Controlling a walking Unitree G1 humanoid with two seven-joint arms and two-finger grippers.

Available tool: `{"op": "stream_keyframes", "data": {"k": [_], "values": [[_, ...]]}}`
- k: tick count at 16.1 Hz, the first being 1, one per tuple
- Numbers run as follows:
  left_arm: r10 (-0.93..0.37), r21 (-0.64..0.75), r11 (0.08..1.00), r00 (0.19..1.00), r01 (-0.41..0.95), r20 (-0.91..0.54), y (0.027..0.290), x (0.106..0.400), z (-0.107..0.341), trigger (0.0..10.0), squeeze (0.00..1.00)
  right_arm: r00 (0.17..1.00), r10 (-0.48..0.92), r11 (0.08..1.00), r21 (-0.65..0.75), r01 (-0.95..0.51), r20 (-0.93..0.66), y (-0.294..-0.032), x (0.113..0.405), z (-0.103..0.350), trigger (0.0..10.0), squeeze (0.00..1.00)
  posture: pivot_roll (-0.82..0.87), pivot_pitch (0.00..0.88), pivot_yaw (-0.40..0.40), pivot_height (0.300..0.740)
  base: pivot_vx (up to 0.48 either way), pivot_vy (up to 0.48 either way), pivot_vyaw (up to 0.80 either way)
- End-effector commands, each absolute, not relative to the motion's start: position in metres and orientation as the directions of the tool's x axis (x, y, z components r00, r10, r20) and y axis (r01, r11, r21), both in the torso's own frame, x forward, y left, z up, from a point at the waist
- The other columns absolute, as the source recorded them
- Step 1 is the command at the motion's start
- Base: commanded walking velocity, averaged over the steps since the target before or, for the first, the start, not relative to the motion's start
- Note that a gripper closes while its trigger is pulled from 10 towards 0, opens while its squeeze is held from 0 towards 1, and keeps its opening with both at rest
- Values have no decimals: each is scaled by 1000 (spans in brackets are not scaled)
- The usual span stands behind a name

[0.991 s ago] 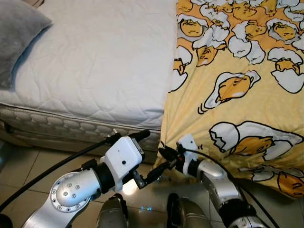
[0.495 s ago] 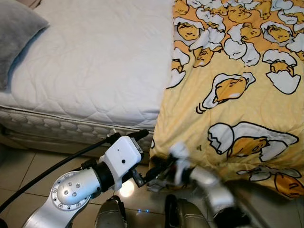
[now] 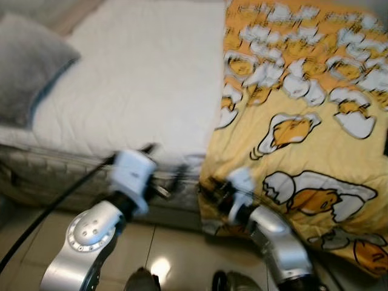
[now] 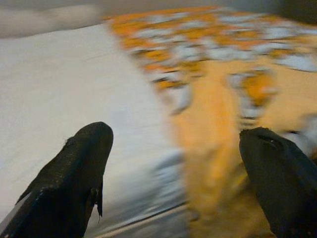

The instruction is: Clean up the room

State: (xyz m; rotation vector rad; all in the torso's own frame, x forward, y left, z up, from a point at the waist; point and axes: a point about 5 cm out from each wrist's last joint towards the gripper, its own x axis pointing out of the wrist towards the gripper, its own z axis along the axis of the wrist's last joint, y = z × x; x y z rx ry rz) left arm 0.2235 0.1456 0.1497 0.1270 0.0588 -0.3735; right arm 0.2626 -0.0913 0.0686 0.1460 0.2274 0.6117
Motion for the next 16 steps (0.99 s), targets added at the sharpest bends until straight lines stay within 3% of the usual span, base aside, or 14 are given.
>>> {"op": "stream_keyframes", "data": {"k": [1,4,8,16], "values": [[-242,112,960,963,255,-116,159,226,139,10000,0,848,509,855,199,-479,-149,-101,265,79,10000,0,31,0,-10,740,0,0,0],[-74,124,988,980,97,-183,172,230,119,10000,0,941,315,941,167,-293,-122,-124,266,97,10000,0,16,0,7,740,0,0,0],[-21,125,991,980,47,-200,173,233,113,10000,0,959,167,984,96,-149,-227,-150,252,88,10000,0,3,0,17,740,0,-144,0],[15,147,989,986,10,-169,182,241,115,10000,0,940,210,977,23,-212,-267,-159,241,86,10000,0,-6,0,17,740,0,-288,0]]}}
